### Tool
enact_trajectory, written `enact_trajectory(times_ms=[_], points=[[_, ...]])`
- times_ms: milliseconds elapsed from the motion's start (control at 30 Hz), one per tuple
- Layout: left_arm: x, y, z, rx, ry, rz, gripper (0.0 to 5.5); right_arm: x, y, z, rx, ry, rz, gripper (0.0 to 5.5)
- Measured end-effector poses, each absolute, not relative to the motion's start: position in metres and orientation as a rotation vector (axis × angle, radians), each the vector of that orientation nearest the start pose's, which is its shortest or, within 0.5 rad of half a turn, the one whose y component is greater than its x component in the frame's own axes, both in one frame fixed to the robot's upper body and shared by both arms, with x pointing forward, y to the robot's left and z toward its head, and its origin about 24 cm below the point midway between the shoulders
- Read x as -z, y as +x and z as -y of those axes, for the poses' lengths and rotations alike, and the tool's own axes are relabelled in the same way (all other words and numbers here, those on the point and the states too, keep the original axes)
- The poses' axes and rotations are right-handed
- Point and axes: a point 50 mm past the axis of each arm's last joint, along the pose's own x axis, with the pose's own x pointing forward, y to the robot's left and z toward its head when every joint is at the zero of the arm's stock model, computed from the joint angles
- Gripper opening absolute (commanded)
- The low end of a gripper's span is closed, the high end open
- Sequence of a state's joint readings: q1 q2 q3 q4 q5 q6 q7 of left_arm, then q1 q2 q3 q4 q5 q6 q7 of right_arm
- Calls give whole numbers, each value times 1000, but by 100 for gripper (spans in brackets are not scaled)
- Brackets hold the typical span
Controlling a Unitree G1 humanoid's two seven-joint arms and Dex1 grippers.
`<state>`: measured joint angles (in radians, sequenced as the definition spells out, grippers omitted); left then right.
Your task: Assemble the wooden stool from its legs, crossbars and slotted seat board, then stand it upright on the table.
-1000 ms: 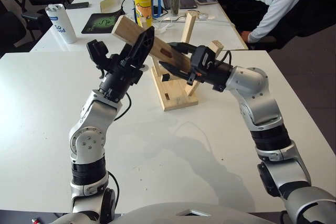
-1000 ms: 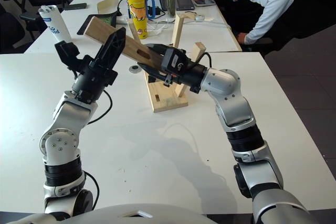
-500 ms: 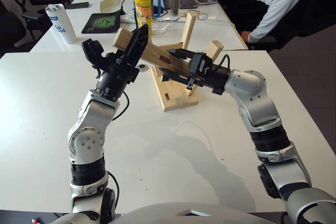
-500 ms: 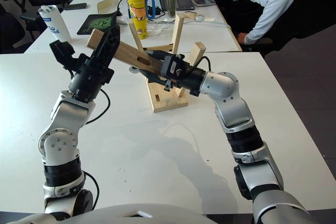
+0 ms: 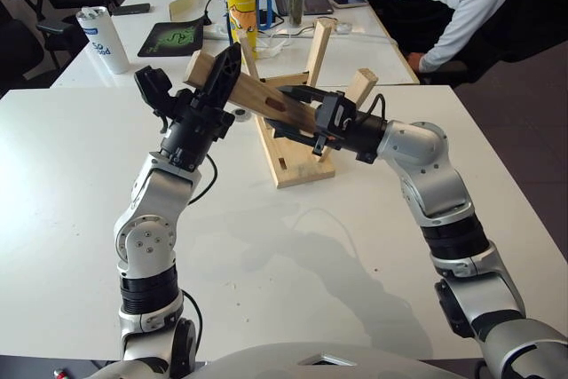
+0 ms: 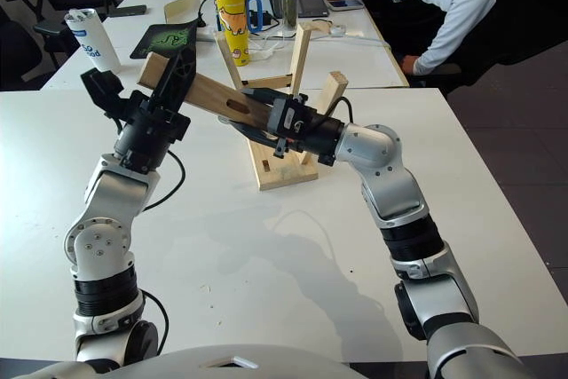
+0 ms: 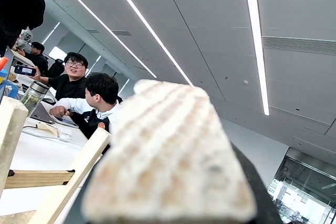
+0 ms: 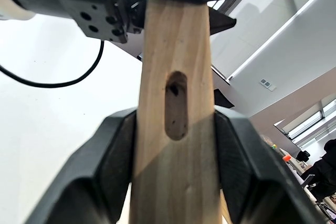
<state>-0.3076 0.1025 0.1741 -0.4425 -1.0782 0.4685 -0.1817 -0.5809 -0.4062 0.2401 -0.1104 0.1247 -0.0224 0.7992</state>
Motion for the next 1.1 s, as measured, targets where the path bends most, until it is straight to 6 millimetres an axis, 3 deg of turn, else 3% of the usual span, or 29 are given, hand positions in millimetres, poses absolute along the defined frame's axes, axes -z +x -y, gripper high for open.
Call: enact_trajectory(times_ms=[300, 333, 500, 600, 733, 900, 1100], points=[[-196, 264, -137, 672, -794, 343, 100, -195, 290, 88, -1094, -590, 474, 205], [-196, 264, -137, 670, -795, 342, 100, -194, 290, 88, -1095, -590, 471, 243], [-191, 269, -144, 570, -779, 330, 100, -192, 289, 88, -1113, -593, 464, 321], [-191, 269, -145, 558, -782, 333, 100, -193, 289, 88, -1113, -577, 464, 321], [-188, 272, -151, 514, -783, 333, 100, -203, 295, 92, -1061, -426, 450, 321], [-190, 274, -173, 419, -820, 379, 100, -252, 320, 116, -823, -120, 483, 321], [-197, 275, -204, 268, -860, 455, 100, -245, 338, 150, -576, 78, 325, 321]])
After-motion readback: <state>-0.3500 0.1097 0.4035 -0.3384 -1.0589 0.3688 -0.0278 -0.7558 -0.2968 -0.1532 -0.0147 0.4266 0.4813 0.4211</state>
